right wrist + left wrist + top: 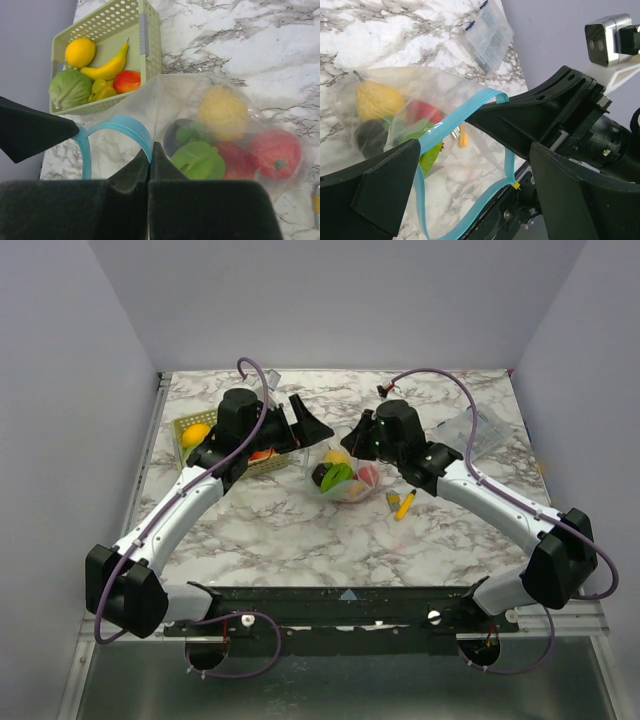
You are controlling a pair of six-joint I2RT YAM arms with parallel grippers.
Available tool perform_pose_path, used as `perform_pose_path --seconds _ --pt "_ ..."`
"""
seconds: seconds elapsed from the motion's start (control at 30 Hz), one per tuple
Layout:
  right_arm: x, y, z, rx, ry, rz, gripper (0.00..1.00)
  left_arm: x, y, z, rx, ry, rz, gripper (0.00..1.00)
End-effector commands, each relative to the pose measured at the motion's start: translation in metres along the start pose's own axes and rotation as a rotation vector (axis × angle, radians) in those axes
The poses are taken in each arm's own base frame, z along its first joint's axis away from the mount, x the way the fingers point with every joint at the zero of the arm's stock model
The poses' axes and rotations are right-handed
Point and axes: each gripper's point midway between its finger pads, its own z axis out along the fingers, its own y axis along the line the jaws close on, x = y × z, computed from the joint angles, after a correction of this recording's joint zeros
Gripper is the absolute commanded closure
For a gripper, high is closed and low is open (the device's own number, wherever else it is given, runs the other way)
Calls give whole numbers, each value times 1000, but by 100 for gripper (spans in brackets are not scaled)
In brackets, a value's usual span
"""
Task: Place the food in the zip-top bag and seal the zipper
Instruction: Place the fake fruit in the zipper food storage bag, then pick up the fake fruit from the bin.
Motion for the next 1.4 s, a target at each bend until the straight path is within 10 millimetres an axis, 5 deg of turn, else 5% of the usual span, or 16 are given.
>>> perform_pose_path --seconds 0.0,0.17,0.43,0.87,1.1,1.37 --pt "-12 2 -8 -10 -53 11 100 -26 -7 -21 -42 -60 97 6" --pt "-7 -4 -6 8 -45 7 100 -50 15 -46 -86 -98 77 7" --pt "-4 -5 -4 7 -38 1 100 -70 109 -78 -428 -123 -80 10" --pt "2 -6 0 7 -13 -18 100 -61 215 -49 -778 67 -135 12" --pt "0 -9 -4 17 -21 -23 100 -47 226 -21 -805 104 -449 13" --pt "1 -9 -6 16 -22 -23 100 -34 247 -21 -1062 116 -825 14"
